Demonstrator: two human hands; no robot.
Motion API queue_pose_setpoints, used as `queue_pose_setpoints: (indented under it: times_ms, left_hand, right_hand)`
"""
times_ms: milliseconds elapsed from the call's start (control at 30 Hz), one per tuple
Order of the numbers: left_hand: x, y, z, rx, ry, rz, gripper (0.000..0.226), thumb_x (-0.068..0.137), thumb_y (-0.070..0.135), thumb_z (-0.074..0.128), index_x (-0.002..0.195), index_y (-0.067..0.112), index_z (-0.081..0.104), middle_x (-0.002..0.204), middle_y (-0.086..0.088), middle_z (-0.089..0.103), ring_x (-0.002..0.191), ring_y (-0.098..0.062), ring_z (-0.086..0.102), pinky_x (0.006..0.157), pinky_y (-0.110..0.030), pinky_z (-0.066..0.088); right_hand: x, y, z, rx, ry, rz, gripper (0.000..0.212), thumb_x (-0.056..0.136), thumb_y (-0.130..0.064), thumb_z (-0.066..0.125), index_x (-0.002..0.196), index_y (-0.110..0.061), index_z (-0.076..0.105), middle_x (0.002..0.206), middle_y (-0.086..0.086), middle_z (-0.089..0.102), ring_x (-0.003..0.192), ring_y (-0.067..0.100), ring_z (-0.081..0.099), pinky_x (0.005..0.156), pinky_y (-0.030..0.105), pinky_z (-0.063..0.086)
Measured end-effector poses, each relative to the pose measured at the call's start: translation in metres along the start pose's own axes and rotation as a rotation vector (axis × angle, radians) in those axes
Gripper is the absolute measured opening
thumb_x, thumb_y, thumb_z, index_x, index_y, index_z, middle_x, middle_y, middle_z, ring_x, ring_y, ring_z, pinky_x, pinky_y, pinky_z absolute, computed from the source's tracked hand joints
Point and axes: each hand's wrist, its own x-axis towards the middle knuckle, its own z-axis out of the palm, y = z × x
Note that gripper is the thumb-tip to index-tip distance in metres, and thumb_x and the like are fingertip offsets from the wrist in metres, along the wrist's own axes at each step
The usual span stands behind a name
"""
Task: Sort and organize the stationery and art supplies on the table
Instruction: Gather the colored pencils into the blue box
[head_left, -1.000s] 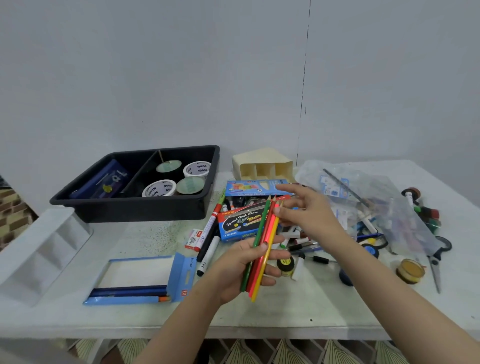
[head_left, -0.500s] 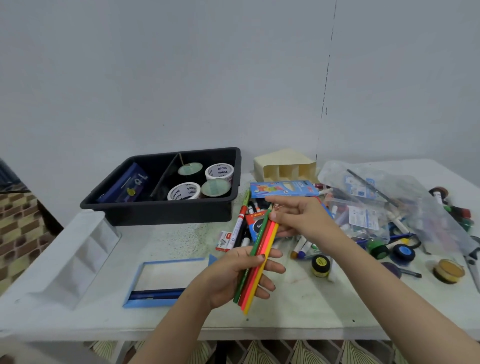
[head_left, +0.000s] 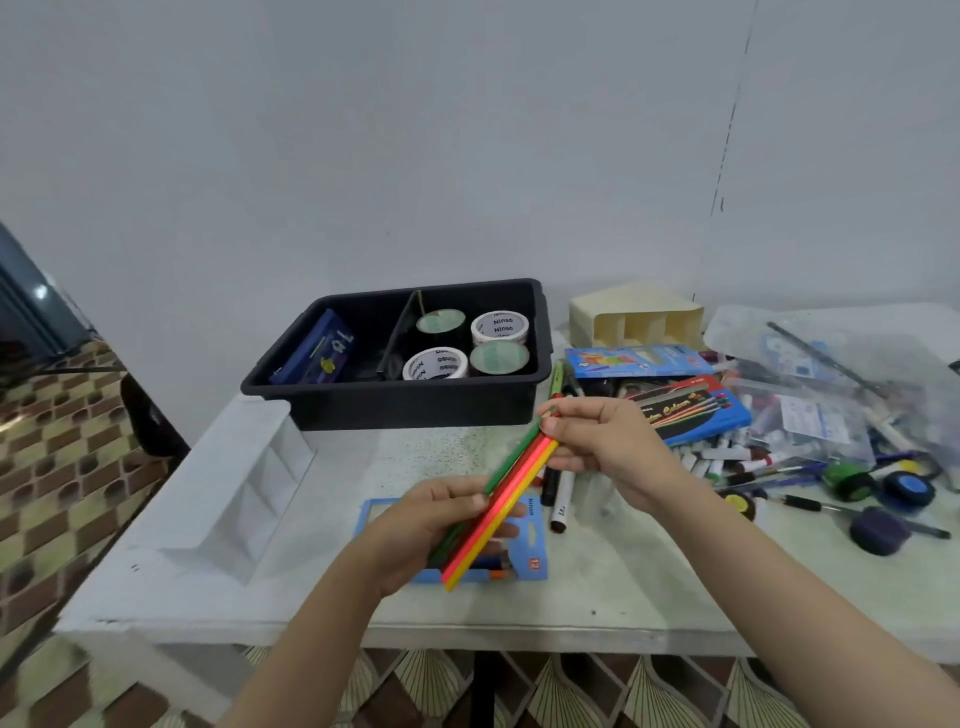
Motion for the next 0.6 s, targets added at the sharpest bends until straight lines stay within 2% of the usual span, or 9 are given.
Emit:
queue_pose_setpoints:
  times_ms: [100,233,333,433,533,600]
  left_hand:
    - [-0.009,-0.006,-0.024,0.113,0.262,0.097,0.026,0.095,0.007,0.049,0.112,0.018,0.065,0.104,-0.004,0.071,0.095,-0.015,0.067,0.082,-0.027,0.052]
    - [-0.021,-0.015,-0.055,0.307,0.438,0.194,0.029,0.093,0.006,0.052,0.107,0.029,0.062,0.104,0.009,0.071,0.103,0.002,0.061,0.096,-0.021,0.043]
    - [-0.026,-0.027,-0.075,0.505,0.454,0.198,0.029,0.092,0.012,0.057,0.112,0.033,0.059,0.12,0.016,0.061,0.114,0.002,0.052,0.103,-0.023,0.037]
    - [-0.028,-0.04,-0.092,0.693,0.423,0.154,0.039,0.088,0.019,0.064,0.121,0.036,0.052,0.128,0.019,0.044,0.122,-0.001,0.035,0.105,-0.025,0.026]
    - [-0.028,-0.05,-0.105,0.71,0.375,0.141,0.049,0.08,0.021,0.073,0.116,0.044,0.048,0.13,0.018,0.044,0.126,-0.004,0.035,0.105,-0.023,0.027]
    - [-0.028,-0.055,-0.111,0.682,0.342,0.142,0.058,0.07,0.034,0.08,0.118,0.044,0.048,0.133,0.019,0.044,0.128,-0.003,0.036,0.104,-0.019,0.028]
  right_hand:
    - [0.004,0.01,0.011,0.051,0.086,0.014,0.011,0.087,0.0,0.062,0.095,-0.004,0.068,0.073,0.008,0.07,0.059,0.014,0.067,0.054,0.02,0.055]
    - [0.008,0.029,0.021,0.088,0.227,0.027,0.009,0.086,-0.001,0.064,0.091,-0.006,0.069,0.074,0.011,0.067,0.057,0.014,0.064,0.053,0.02,0.054]
    - [0.009,0.042,0.03,0.122,0.302,0.023,0.01,0.086,-0.001,0.063,0.086,-0.008,0.069,0.07,0.007,0.069,0.058,0.015,0.065,0.054,0.021,0.055]
    - [0.009,0.052,0.04,0.112,0.359,0.009,0.011,0.087,-0.002,0.063,0.085,-0.011,0.069,0.076,0.011,0.069,0.064,0.02,0.065,0.058,0.021,0.057]
    - [0.007,0.059,0.049,0.084,0.382,-0.008,0.011,0.088,-0.001,0.062,0.086,-0.01,0.067,0.079,0.013,0.069,0.061,0.016,0.066,0.056,0.019,0.056]
    - [0.006,0.063,0.055,0.085,0.39,-0.031,0.011,0.088,0.0,0.061,0.088,-0.009,0.067,0.078,0.012,0.069,0.059,0.013,0.066,0.055,0.018,0.055]
